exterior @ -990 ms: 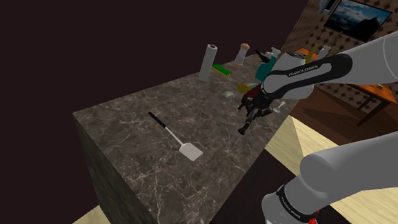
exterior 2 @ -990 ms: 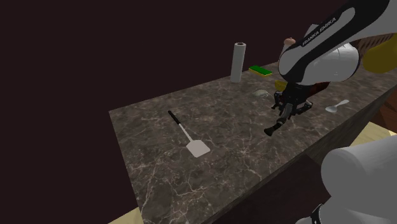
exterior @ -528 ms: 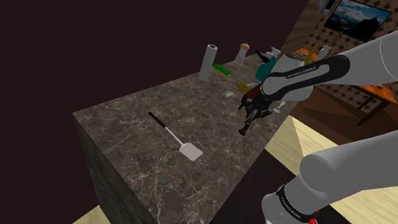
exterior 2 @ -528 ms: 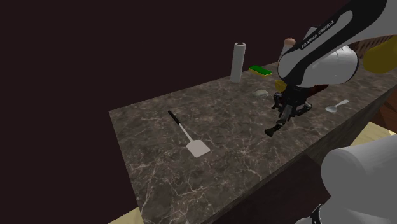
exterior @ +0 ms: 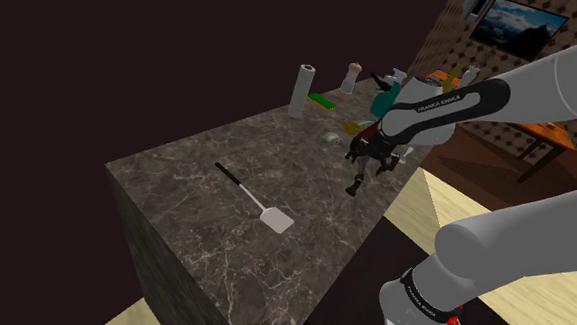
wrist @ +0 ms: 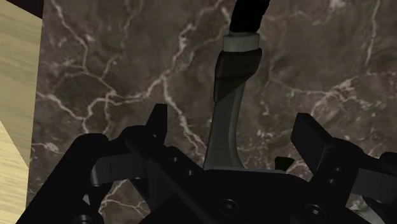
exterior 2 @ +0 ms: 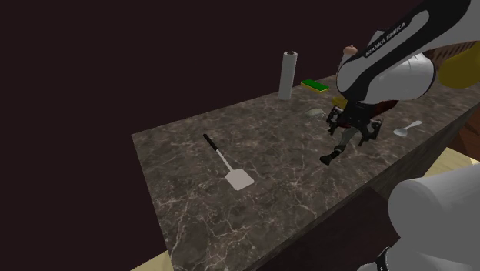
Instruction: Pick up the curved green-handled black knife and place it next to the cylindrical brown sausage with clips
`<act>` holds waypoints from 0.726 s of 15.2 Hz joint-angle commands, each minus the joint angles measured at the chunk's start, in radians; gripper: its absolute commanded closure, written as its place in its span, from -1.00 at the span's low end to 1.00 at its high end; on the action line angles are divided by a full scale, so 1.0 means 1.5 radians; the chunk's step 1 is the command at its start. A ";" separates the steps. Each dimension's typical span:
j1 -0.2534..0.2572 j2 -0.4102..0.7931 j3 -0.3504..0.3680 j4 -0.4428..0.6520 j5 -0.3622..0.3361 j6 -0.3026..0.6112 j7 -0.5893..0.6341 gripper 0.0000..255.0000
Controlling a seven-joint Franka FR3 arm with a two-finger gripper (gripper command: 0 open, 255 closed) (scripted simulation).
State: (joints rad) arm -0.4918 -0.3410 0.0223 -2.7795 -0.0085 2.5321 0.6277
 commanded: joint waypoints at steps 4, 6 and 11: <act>0.002 -0.076 -0.001 0.025 0.003 -0.102 -0.002 -1.00; 0.002 -0.076 -0.001 0.025 0.003 -0.102 -0.002 -1.00; 0.002 -0.076 -0.001 0.025 0.003 -0.102 -0.002 -1.00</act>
